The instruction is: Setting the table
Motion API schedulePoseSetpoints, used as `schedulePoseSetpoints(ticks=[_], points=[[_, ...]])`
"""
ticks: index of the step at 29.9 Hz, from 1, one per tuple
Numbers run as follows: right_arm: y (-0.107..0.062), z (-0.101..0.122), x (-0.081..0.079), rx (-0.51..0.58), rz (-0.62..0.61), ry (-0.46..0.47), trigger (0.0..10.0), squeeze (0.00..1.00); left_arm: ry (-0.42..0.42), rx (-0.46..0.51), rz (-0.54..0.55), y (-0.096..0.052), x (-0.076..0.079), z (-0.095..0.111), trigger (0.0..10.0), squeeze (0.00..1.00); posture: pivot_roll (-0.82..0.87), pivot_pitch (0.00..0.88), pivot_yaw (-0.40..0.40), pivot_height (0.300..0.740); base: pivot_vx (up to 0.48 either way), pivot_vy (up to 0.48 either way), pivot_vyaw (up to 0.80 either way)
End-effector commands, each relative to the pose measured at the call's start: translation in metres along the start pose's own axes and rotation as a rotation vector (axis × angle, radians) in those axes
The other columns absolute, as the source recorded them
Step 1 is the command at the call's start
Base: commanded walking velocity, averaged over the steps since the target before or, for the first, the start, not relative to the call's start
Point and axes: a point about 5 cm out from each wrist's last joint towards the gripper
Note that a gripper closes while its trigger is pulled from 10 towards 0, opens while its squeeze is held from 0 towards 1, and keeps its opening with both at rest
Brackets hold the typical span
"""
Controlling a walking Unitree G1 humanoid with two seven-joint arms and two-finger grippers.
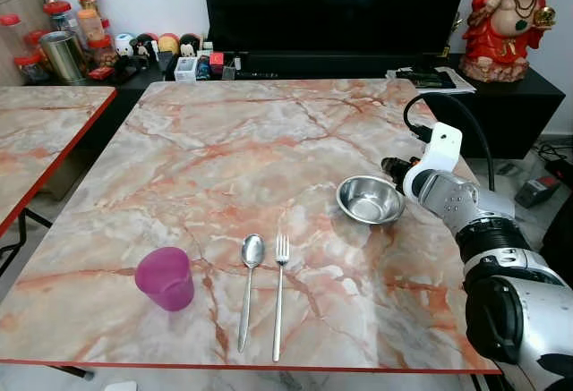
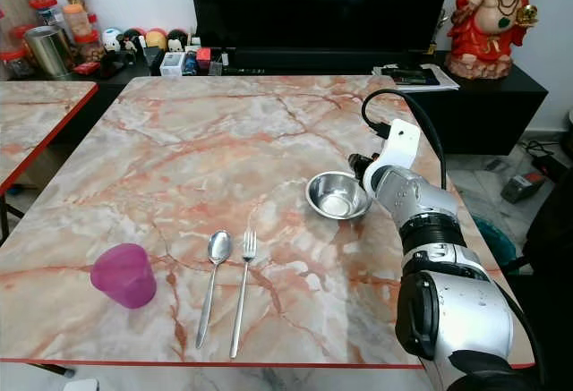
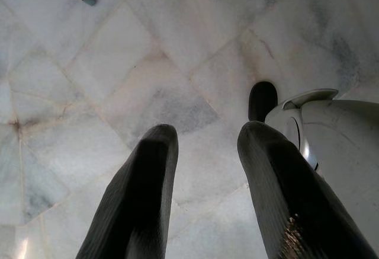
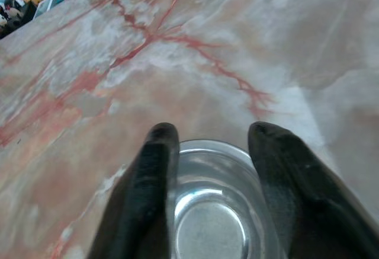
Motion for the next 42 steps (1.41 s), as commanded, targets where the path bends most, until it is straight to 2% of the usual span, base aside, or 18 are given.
schedulePoseSetpoints(ticks=[1,13,14,19,27,42], points=[[-0.001,0.003,0.004,0.003,-0.008,0.020,10.0,0.99,0.005,-0.010,-0.003,0.000,-0.002,-0.002,10.0,0.00,-0.02,0.000,-0.001,0.732,0.000,0.000,0.00],[-0.004,-0.006,0.016,-0.030,-0.008,0.002,10.0,0.99,0.014,-0.018,-0.009,-0.001,-0.001,-0.004,10.0,0.00,-0.02,0.000,-0.002,0.732,0.000,0.000,0.00],[-0.004,-0.008,0.018,-0.039,-0.010,0.014,10.0,0.00,0.013,-0.018,-0.009,-0.001,-0.001,-0.004,10.0,0.00,-0.02,0.000,-0.004,0.732,0.000,0.000,0.00],[-0.005,-0.014,0.024,-0.057,-0.018,0.028,10.0,0.00,0.010,-0.020,-0.012,-0.001,-0.001,-0.004,10.0,0.00,-0.03,0.000,-0.002,0.732,0.000,0.000,0.00],[-0.011,-0.011,0.033,-0.047,-0.048,0.037,10.0,0.00,0.009,-0.025,-0.015,-0.001,-0.001,-0.004,10.0,0.00,-0.03,0.000,-0.007,0.732,0.000,0.000,0.00],[-0.013,-0.027,0.033,-0.077,-0.021,0.056,10.0,0.00,0.006,-0.026,-0.015,0.000,-0.001,-0.003,10.0,0.00,-0.03,0.000,-0.008,0.732,0.000,0.000,0.00]])
Point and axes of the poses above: a point about 5 cm out from each wrist's last joint towards the gripper, its own y axis pointing out of the wrist towards the gripper, its own z axis along the axis of the wrist's last joint, x = y × z, and after that the axes turned 5 degrees about y, right-handed
